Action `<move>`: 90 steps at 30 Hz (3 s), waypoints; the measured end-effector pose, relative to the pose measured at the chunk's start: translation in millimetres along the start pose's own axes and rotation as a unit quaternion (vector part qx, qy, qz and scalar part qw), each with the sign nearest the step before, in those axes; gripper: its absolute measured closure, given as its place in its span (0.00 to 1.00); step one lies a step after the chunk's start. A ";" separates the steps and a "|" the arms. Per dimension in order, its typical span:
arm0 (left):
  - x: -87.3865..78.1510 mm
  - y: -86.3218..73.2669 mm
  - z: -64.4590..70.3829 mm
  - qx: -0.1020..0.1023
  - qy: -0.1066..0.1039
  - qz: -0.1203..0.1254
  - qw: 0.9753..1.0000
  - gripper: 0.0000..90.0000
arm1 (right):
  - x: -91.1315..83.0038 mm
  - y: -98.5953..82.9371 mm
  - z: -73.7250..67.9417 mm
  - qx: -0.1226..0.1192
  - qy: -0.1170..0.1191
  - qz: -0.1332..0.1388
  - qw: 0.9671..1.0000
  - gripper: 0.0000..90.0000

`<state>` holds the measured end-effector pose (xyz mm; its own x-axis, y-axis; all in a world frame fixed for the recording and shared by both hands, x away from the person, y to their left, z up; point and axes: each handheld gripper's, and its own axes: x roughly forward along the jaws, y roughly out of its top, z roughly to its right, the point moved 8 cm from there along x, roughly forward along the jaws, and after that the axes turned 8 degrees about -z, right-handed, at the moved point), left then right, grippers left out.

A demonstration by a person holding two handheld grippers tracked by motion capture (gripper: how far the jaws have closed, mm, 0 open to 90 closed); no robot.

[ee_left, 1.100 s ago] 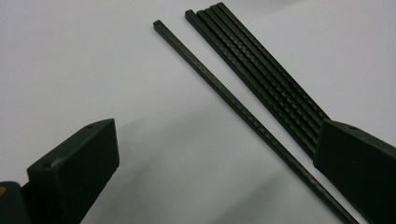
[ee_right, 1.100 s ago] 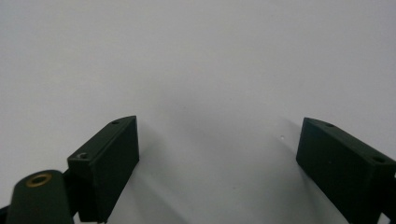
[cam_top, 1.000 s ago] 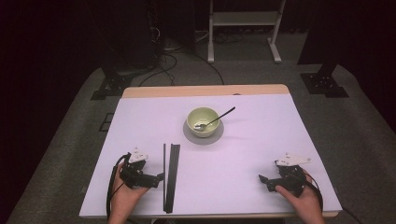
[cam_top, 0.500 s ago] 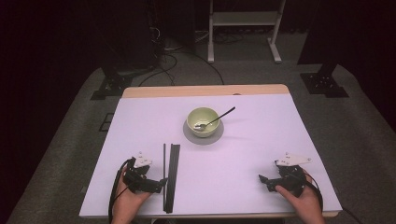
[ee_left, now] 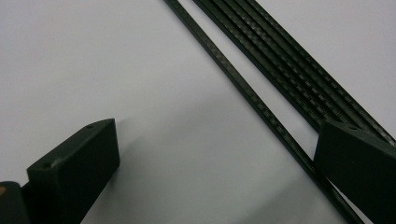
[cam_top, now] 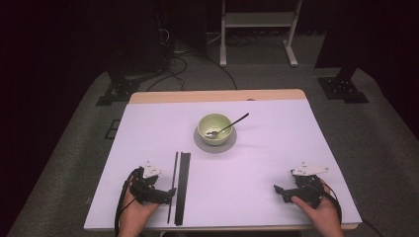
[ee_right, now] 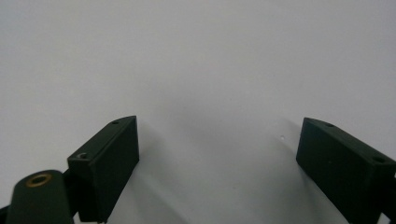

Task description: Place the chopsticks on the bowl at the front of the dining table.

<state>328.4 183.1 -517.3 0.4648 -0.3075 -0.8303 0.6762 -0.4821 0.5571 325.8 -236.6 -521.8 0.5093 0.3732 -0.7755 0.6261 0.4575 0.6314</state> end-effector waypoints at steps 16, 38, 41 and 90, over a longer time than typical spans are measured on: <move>-4.8 -6.9 -7.5 -0.007 0.007 -0.003 1.000 0.00 | -0.1 0.0 0.0 0.000 0.000 0.000 1.000 0.13; -13.3 -17.5 -25.5 -0.022 0.027 -0.010 0.999 0.00 | -0.1 0.0 0.0 0.000 0.000 0.000 1.000 0.13; -13.8 -18.2 -27.7 -0.026 0.028 -0.010 0.999 0.00 | -0.1 0.0 0.0 -0.001 0.000 0.001 1.000 0.13; -24.8 -33.3 -70.9 -0.064 0.057 -0.015 0.996 0.00 | -0.1 -0.1 0.0 0.000 0.000 0.000 1.000 0.13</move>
<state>334.9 265.0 -514.1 0.5008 -0.1959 -0.8431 0.7544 -0.3787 0.5361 325.8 -236.7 -521.8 0.5099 0.3732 -0.7751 0.6255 0.4577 0.6319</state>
